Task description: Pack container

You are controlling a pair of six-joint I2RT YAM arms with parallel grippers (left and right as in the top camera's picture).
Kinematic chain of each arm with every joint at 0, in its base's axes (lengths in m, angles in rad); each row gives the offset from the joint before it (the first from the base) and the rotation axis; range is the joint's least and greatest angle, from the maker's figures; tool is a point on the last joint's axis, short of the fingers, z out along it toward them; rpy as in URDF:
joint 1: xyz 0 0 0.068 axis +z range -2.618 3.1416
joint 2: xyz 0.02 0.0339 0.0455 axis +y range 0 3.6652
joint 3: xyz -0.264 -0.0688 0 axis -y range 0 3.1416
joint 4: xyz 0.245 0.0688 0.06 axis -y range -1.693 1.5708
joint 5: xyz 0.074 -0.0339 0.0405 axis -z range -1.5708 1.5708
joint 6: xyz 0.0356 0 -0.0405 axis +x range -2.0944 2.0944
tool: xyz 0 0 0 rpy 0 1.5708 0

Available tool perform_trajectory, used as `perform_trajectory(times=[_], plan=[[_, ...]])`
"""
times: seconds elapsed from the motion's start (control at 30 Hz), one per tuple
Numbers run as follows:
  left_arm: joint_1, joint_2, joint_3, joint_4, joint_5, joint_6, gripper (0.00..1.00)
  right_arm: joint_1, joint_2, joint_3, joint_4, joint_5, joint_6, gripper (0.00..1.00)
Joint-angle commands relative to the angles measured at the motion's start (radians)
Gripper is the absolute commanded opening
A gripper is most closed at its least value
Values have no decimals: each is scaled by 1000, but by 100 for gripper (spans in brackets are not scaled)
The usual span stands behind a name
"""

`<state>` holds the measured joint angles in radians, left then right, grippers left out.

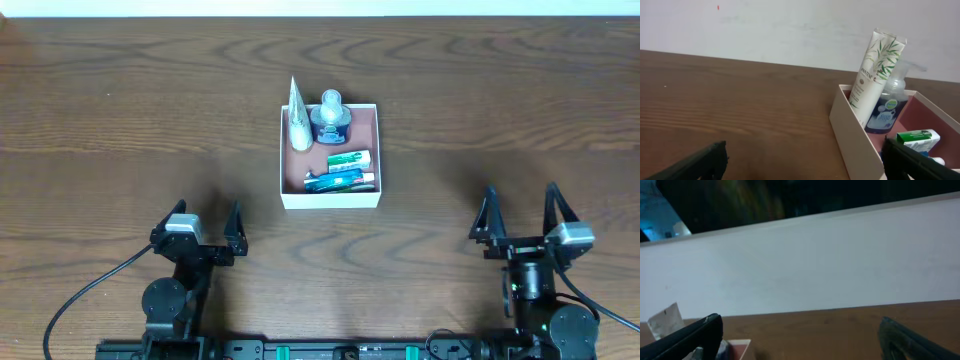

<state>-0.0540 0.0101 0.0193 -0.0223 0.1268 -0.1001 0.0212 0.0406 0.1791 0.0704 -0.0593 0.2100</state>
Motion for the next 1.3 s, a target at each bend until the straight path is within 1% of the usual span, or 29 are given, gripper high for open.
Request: perform_trajectory(times=[0.0, 0.2, 0.43, 0.73, 0.97, 1.27], plan=[[3, -5, -15, -37, 12, 6, 98, 13, -10, -43, 23, -29, -32, 99], [3, -5, -15, -37, 12, 7, 98, 13, -31, -130, 114, -44, -32, 99], [3, -5, -15, -37, 12, 7, 98, 13, -36, -173, 125, -46, -33, 99], [3, -5, -15, -37, 12, 7, 98, 13, -36, -174, 11, -50, -70, 99], [3, -5, -15, -37, 12, 7, 98, 24, -36, -174, -138, -49, -66, 99], [3, -5, -15, -37, 12, 6, 98, 32, -36, -174, -136, -41, -119, 99]])
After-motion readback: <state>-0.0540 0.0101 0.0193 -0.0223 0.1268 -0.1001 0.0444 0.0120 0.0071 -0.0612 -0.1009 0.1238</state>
